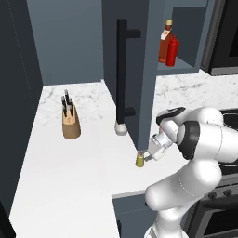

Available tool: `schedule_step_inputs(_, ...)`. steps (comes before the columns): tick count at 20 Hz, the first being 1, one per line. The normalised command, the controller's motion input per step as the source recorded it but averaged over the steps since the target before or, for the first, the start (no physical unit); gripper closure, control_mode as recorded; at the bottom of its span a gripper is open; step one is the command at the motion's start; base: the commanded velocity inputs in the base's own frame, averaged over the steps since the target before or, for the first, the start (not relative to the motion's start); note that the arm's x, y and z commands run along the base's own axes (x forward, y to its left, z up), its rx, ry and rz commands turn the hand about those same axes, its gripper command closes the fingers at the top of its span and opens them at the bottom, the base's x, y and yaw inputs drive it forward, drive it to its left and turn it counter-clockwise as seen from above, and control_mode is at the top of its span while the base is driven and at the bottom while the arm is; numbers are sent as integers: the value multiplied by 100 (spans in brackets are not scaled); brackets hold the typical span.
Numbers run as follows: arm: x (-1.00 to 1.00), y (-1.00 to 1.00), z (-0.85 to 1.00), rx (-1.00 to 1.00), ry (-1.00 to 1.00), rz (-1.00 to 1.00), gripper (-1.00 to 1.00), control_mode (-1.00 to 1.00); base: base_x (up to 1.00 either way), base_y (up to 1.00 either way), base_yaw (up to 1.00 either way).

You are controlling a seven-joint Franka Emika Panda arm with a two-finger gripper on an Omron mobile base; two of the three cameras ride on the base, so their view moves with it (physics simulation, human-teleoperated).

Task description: Put the shaker and condiment bottle from the counter next to their counterparts in the cabinet.

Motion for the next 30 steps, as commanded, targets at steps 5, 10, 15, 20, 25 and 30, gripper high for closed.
schedule_step_inputs(5,0,7,-5,4,5,-3,-100,-100,0,0,0)
schedule_step_inputs(10,0,20,-8,1,13,-2,-100,-100,0,0,0)
schedule_step_inputs(15,0,33,-15,0,14,-2,100,-100,0,0,0)
schedule_step_inputs(20,2,30,-20,-11,2,0,100,-100,0,0,0)
schedule_step_inputs(25,0,-7,20,0,-17,-18,100,-100,0,0,0)
schedule_step_inputs(30,-2,-34,60,7,-25,-30,100,-100,0,0,0)
